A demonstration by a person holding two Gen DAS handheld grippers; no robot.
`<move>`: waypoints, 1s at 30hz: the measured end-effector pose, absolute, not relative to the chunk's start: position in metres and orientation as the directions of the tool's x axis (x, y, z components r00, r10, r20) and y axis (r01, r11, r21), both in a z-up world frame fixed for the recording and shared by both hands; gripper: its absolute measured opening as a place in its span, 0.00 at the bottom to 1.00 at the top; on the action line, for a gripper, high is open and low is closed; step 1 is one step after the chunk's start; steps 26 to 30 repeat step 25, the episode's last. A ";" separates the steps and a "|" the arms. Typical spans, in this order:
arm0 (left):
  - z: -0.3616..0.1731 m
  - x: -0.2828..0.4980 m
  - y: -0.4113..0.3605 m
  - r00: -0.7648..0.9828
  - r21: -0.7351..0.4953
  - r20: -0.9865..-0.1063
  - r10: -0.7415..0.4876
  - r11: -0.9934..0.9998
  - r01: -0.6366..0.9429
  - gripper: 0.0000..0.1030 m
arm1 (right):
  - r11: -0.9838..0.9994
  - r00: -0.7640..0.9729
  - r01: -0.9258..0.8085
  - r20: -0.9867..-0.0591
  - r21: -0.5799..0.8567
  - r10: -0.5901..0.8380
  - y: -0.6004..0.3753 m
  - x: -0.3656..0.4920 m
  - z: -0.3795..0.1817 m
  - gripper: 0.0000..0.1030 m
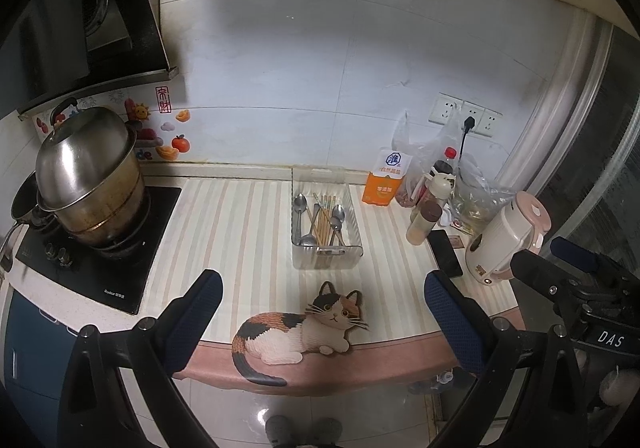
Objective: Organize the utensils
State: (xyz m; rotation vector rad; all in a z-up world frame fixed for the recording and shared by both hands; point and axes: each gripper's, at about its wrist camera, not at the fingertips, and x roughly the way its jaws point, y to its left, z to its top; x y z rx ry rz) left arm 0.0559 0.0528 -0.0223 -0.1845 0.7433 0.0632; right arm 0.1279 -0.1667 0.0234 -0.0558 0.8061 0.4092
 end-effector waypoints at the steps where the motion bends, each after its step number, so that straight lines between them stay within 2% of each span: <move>1: -0.022 0.056 0.053 0.735 -0.146 -0.678 -0.009 0.981 -0.123 1.00 | 0.921 0.619 -0.375 -0.711 0.106 0.334 -0.167 0.127 0.024 1.00; 30: -0.021 0.058 0.049 0.734 -0.150 -0.679 -0.022 0.982 -0.110 1.00 | 0.924 0.622 -0.367 -0.710 0.108 0.330 -0.168 0.126 0.025 1.00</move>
